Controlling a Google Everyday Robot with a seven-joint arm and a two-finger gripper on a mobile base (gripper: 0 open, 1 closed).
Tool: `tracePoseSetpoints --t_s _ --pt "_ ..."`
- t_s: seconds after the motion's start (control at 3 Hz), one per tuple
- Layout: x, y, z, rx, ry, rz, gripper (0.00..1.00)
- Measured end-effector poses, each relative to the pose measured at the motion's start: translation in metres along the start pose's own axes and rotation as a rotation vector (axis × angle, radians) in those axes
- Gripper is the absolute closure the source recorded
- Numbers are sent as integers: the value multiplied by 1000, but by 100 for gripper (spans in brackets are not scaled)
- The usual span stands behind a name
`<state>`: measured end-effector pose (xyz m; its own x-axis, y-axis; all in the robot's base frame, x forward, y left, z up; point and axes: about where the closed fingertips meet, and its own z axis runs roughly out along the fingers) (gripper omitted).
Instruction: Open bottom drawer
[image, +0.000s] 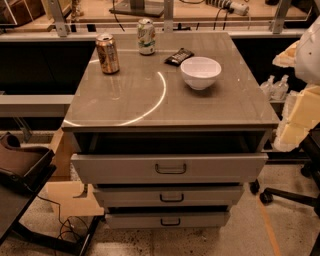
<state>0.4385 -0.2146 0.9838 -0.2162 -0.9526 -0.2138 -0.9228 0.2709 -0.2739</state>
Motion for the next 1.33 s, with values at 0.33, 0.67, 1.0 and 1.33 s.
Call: tracePoseSetpoints --t_s 0.33,0.67,1.0,1.33 --pt "5 0 5 8 2 6 0" --pt "27 9 25 28 24 -14 0" --pt "66 28 68 30 104 -35 0" --pt "108 55 117 25 204 -43 0"
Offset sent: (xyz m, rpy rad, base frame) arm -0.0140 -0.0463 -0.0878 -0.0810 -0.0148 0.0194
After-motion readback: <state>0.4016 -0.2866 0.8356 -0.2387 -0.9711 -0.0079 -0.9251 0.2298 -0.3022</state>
